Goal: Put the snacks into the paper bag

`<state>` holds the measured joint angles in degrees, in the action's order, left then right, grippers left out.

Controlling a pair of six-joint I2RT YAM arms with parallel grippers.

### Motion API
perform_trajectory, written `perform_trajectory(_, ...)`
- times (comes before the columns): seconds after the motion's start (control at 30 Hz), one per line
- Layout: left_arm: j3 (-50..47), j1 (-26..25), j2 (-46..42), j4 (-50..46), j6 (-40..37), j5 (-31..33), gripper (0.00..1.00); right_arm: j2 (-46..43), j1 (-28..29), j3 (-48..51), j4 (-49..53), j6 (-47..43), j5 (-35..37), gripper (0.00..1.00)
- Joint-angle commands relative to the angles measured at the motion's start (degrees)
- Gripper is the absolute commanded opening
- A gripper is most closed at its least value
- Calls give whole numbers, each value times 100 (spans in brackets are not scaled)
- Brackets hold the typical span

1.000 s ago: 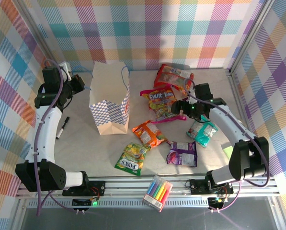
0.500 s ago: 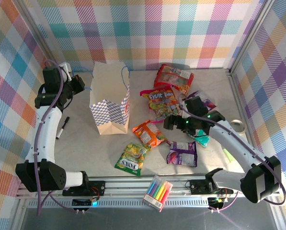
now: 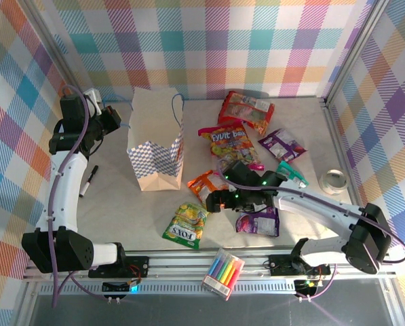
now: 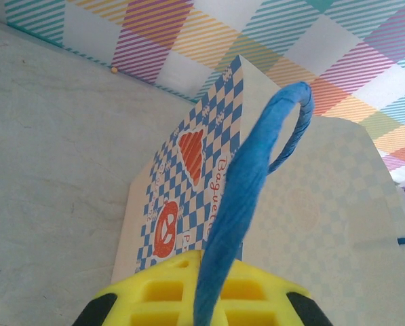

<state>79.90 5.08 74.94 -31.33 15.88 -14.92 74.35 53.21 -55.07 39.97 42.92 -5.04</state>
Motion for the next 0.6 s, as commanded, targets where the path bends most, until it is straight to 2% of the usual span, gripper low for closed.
perform_trajectory(0.0,77,81,-137,-55,143,-195,0,196,337,17,16,308,170,99)
perform_trajectory(0.2,70,78,-196,-172,123,-65,0,905,843,-174,-318,510,309,99)
perform_trajectory(0.57,69,81,-164,-241,223,-205,0,1870,989,-717,-678,577,195,99)
